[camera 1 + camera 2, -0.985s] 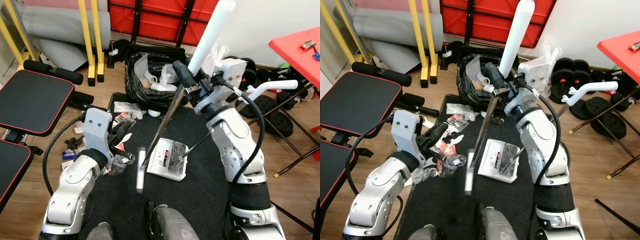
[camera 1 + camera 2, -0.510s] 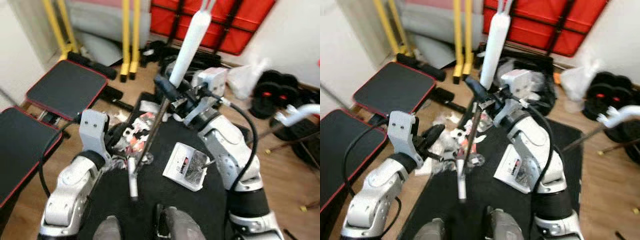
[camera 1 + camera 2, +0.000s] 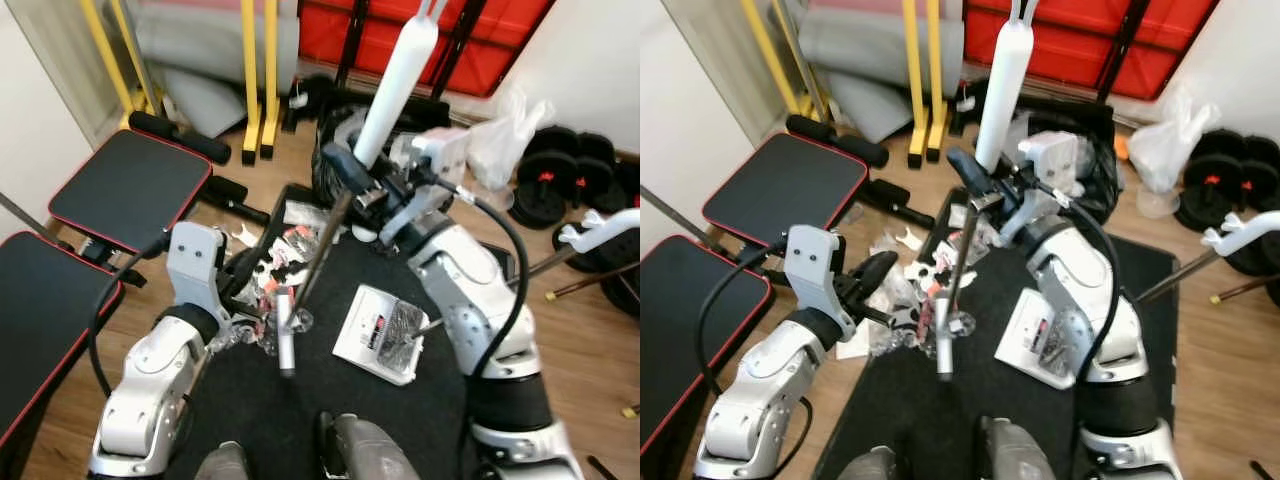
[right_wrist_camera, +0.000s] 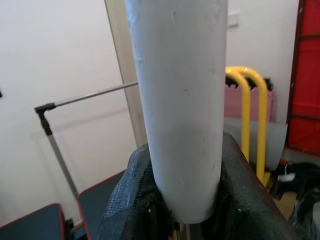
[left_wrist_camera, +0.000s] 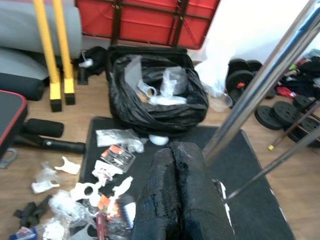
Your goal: Sweep floor
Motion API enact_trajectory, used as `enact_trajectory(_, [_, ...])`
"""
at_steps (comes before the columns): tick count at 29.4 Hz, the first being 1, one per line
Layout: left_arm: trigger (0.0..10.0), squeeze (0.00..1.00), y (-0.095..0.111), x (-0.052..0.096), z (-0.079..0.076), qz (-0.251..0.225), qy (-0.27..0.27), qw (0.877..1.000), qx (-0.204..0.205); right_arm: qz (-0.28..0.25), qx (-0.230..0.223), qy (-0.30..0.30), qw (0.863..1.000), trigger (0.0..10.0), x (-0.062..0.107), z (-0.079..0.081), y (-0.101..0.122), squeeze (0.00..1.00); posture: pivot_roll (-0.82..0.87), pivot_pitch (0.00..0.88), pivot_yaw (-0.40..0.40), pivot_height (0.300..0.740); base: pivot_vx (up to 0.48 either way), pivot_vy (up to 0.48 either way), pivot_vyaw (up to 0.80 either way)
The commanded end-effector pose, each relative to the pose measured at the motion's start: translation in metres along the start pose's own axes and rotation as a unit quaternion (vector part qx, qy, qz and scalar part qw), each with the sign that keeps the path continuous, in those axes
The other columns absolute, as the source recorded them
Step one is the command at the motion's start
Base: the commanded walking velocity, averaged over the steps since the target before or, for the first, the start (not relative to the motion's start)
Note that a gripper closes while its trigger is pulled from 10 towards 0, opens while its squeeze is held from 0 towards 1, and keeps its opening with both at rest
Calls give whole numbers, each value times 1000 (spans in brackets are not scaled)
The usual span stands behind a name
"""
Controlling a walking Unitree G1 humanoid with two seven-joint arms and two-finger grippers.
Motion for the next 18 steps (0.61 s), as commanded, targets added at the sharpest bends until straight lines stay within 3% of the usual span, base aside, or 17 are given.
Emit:
enact_trajectory(1, [10000,0,-4,3,-3,10,-12,1000,4,-23,-1,13,1000,10000,-2,6,7,0,-144,245,-153,740,240,0,0])
enact_trajectory(10, [10000,0,-3,3,-4,8,-14,1000,4,-20,9,11,1000,10000,-5,5,8,0,-146,250,-155,740,258,0,0])
enact_trajectory(15, [10000,0,-3,3,-4,8,-15,1000,4,-14,8,5,1000,10000,-6,5,6,0,-147,251,-154,740,276,0,-800])
enact_trajectory(18, [10000,0,-3,3,-4,8,-15,1000,4,-20,10,6,1000,10000,-6,5,8,0,-147,251,-154,740,279,0,0])
Point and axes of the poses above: a point about 5 cm out from each wrist's last joint towards the gripper, its own x axis pointing back from the gripper into the wrist, its own y axis along the axis of the wrist's last joint, z = x × y, the point moved 1 cm from there along -x, pointing out of the wrist towards the gripper, and after that the axes turned 9 degrees about -x, right-handed, at the moved point
